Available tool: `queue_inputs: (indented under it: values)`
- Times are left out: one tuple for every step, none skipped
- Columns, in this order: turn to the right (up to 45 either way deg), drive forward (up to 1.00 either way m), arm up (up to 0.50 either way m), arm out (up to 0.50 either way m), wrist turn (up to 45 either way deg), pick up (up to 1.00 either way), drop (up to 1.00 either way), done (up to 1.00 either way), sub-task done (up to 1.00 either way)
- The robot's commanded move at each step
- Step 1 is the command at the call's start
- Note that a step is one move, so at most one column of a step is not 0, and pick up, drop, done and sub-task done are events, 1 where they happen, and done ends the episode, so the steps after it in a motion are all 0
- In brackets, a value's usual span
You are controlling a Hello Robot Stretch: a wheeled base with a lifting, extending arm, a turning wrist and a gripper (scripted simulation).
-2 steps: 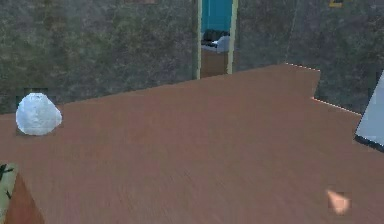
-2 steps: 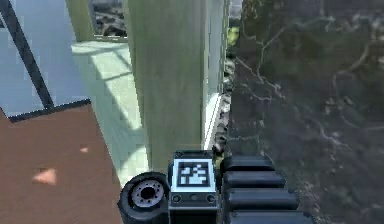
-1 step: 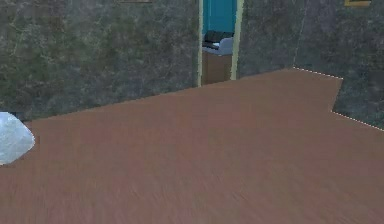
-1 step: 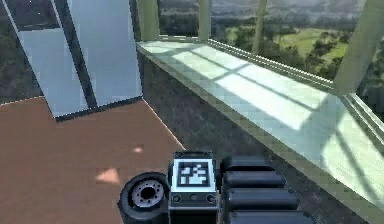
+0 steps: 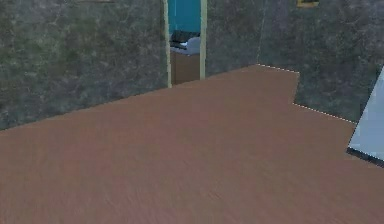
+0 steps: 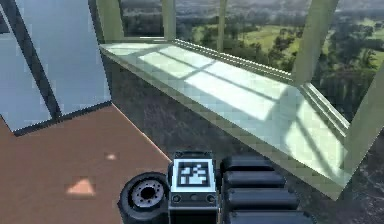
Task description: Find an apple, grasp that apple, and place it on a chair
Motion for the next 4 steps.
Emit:
queue_inputs:
  values:
    - [0.0,1.00,0.00,0.00,0.0,0.00,0.00,0.00,0.00]
    - [3.0,0.00,0.00,0.00,0.0,0.00,0.00,0.00,0.00]
    - [0.0,1.00,0.00,0.00,0.0,0.00,0.00,0.00,0.00]
    - [0.0,1.00,0.00,0.00,0.0,0.00,0.00,0.00,0.00]
